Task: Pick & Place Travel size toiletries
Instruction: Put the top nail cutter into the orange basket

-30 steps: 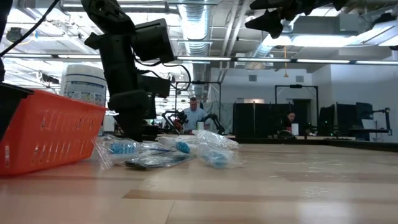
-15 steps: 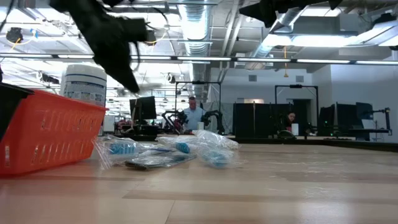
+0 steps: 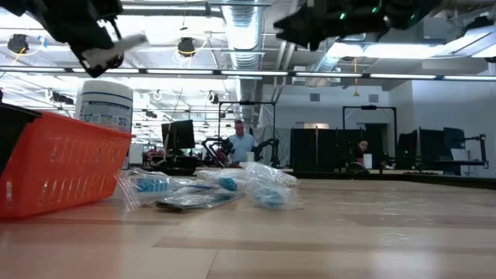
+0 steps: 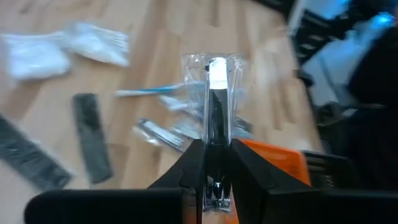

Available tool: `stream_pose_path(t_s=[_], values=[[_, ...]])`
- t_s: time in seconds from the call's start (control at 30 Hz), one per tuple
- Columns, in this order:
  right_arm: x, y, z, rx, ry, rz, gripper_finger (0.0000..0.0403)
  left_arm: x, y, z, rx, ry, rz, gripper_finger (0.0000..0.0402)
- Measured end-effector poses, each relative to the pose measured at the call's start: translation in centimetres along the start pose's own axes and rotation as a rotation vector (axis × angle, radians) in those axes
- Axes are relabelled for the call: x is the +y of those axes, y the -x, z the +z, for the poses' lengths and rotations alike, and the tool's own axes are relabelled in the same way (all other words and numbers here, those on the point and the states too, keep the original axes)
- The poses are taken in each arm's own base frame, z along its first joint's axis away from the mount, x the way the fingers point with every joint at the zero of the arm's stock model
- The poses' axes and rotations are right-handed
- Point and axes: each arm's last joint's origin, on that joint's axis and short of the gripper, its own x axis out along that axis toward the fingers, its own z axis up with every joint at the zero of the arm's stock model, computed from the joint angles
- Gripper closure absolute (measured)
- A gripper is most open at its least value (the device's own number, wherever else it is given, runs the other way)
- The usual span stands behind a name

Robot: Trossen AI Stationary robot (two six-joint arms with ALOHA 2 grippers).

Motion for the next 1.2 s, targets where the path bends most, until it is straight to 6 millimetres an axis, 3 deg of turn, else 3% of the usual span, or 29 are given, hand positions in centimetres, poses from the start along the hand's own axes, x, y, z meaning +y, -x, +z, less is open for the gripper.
stream_pose_path(t_s=[0.17,0.3,0.47,0.67,0.83,1.07,1.2], values=[[-3.0,-0.9,-1.5,-0.039,-0.021,-0.096,0.0137,0.3,-0.2,-0.7,0.042,-0.028,-0.079,0.0361],[-5.3,-1.0,-1.0,-0.144,-0.076,-0.165,0.0137,0.6,-1.3,-1.1,0.109,-0.018,-0.092,0.0361],[-6.5,-1.1,-1.4,-0.130,-0.097,-0.194,0.0137,0.9,-3.3,-1.5,0.235,0.034,-0.103,0.0361],[-6.5,-0.6,-0.6,-0.145,-0.103,-0.199,0.0137,1.0,-6.5,-2.4,0.416,0.176,-0.138,0.0361],[-6.0,-0.1,-0.2,-0.112,-0.117,-0.185,0.0137,0.2,-7.8,-2.8,0.479,0.233,-0.138,0.0361],[-4.6,0.1,-0.8,0.034,-0.170,-0.141,0.0137,-3.5,-7.9,-0.3,0.369,0.152,-0.062,0.0361],[-3.7,-0.1,-1.4,0.110,-0.202,-0.109,0.0137,-5.7,-9.0,-0.2,0.377,0.139,0.006,0.0361]])
